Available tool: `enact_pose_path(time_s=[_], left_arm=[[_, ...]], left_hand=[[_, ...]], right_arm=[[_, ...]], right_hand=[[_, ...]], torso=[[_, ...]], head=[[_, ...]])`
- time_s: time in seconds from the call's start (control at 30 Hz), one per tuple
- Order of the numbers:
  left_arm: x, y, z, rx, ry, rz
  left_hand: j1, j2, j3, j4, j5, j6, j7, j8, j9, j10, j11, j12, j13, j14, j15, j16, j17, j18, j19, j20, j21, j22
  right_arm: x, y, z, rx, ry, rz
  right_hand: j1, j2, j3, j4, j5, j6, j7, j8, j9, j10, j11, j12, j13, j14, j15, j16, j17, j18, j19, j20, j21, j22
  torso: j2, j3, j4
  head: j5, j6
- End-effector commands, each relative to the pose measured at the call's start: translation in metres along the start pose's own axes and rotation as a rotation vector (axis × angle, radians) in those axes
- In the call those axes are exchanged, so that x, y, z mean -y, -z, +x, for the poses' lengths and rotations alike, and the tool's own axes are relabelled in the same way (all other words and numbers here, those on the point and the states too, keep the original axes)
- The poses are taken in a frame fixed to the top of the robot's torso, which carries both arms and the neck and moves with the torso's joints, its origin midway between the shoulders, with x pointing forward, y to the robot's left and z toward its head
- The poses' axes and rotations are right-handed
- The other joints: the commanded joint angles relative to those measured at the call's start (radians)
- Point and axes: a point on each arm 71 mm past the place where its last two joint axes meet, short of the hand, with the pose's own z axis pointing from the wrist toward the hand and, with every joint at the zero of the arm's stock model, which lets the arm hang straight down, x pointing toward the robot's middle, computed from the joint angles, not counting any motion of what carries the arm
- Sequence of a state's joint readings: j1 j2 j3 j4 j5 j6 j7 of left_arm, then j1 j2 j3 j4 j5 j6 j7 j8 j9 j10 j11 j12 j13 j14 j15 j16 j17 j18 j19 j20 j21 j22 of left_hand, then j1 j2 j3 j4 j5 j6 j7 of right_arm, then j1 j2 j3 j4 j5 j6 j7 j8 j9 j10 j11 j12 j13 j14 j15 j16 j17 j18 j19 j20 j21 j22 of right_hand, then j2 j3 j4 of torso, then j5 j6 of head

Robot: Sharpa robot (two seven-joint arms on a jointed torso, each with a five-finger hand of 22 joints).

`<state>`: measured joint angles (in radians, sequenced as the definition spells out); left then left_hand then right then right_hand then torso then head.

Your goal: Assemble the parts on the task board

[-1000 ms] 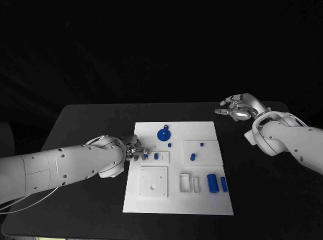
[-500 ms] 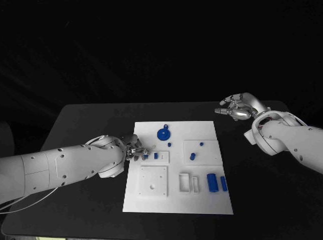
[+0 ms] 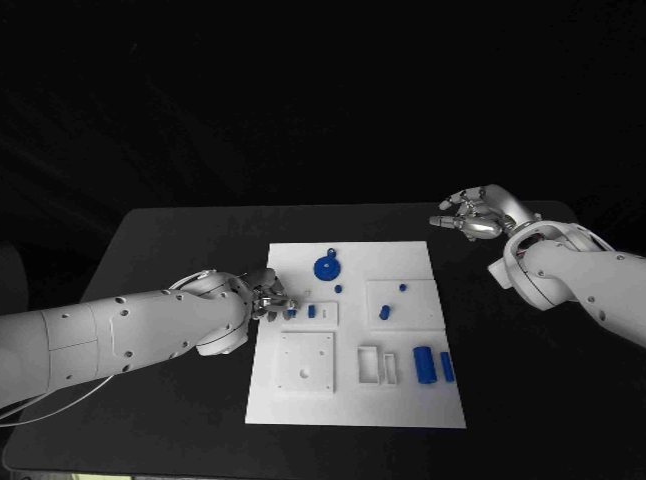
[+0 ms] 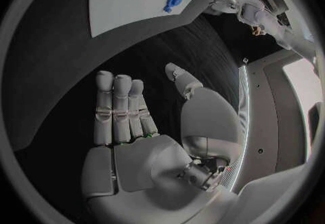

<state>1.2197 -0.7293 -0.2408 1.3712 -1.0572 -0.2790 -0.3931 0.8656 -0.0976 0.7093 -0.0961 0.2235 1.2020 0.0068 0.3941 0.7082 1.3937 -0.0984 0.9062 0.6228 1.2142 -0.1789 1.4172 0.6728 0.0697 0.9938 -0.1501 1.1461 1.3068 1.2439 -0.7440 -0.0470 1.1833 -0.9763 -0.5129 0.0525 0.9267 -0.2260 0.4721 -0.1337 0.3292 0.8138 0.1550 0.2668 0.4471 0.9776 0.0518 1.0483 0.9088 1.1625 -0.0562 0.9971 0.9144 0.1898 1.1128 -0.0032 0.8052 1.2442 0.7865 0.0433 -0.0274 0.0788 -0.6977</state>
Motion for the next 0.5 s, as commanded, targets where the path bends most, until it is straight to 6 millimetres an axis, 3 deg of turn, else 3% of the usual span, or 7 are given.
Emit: enact_pose_path(time_s=[0.03,0.5], left_arm=[[0.0022,0.0003,0.0012,0.001,-0.015,0.017],[0.0019,0.0007,0.0023,-0.004,-0.016,0.018]], left_hand=[[0.009,-0.006,0.086,-0.081,-0.007,0.006,-0.001,-0.003,0.001,0.007,0.000,-0.003,-0.001,0.010,-0.021,0.005,-0.001,0.019,0.005,-0.117,0.002,0.000],[0.013,-0.009,0.086,-0.078,-0.011,0.006,-0.001,-0.004,0.001,0.007,0.000,-0.003,-0.001,0.011,-0.021,0.004,-0.001,0.019,0.006,-0.117,0.002,0.000]], right_arm=[[-0.0008,0.0002,0.0010,-0.012,0.000,-0.012],[0.0001,0.0004,0.0016,-0.013,0.000,-0.010]], right_hand=[[-0.002,0.005,0.000,0.007,0.004,0.000,0.009,0.003,-0.001,-0.008,-0.001,0.003,-0.002,0.006,-0.001,-0.004,0.001,0.072,0.000,0.006,-0.005,0.001],[-0.002,0.006,-0.001,0.007,0.005,-0.001,0.009,0.003,-0.001,-0.008,-0.001,0.004,-0.003,0.007,-0.001,-0.005,0.002,0.072,0.000,0.006,-0.005,0.002]], torso=[[0.000,-0.0007,0.0003],[0.000,-0.0010,0.0005]], head=[[0.000,-0.001],[0.001,-0.004]])
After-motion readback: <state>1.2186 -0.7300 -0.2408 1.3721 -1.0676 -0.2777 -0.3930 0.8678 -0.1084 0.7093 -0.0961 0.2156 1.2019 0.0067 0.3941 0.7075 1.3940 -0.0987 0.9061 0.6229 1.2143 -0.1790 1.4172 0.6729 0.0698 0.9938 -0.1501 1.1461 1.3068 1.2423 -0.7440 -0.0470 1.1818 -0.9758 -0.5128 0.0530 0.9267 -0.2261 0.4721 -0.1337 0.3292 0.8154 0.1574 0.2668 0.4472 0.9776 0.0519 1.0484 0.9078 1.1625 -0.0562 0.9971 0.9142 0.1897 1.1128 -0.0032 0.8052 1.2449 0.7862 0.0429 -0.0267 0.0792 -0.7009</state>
